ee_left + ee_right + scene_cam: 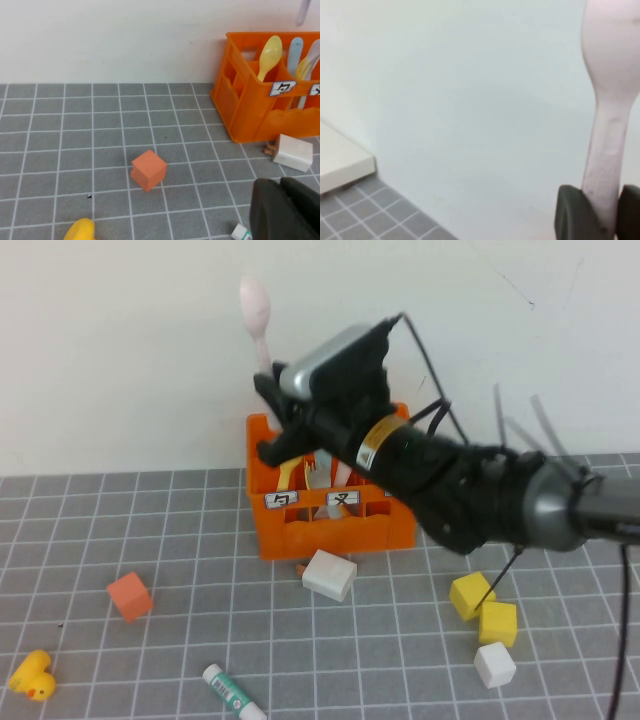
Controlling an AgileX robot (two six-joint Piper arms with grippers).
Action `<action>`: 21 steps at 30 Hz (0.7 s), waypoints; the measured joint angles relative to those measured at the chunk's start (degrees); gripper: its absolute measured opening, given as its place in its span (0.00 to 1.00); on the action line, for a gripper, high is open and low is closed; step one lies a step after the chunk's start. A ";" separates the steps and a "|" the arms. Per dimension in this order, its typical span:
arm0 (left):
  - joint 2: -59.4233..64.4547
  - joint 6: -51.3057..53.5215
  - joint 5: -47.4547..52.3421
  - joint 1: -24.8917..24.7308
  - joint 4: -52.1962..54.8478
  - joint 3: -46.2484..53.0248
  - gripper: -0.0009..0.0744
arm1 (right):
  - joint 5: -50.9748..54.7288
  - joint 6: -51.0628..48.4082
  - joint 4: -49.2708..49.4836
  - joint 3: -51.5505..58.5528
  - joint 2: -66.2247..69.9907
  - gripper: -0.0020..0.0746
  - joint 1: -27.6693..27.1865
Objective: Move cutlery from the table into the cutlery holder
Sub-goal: Place the spoon on the box
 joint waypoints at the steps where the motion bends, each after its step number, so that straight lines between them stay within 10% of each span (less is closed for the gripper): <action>1: 0.00 0.00 -0.15 0.00 0.11 0.23 0.01 | -1.27 0.37 -0.40 0.00 1.08 0.23 0.00; 21: 0.00 -0.13 -1.03 0.00 1.24 0.47 0.01 | -9.59 0.38 -2.14 0.00 11.13 0.25 0.00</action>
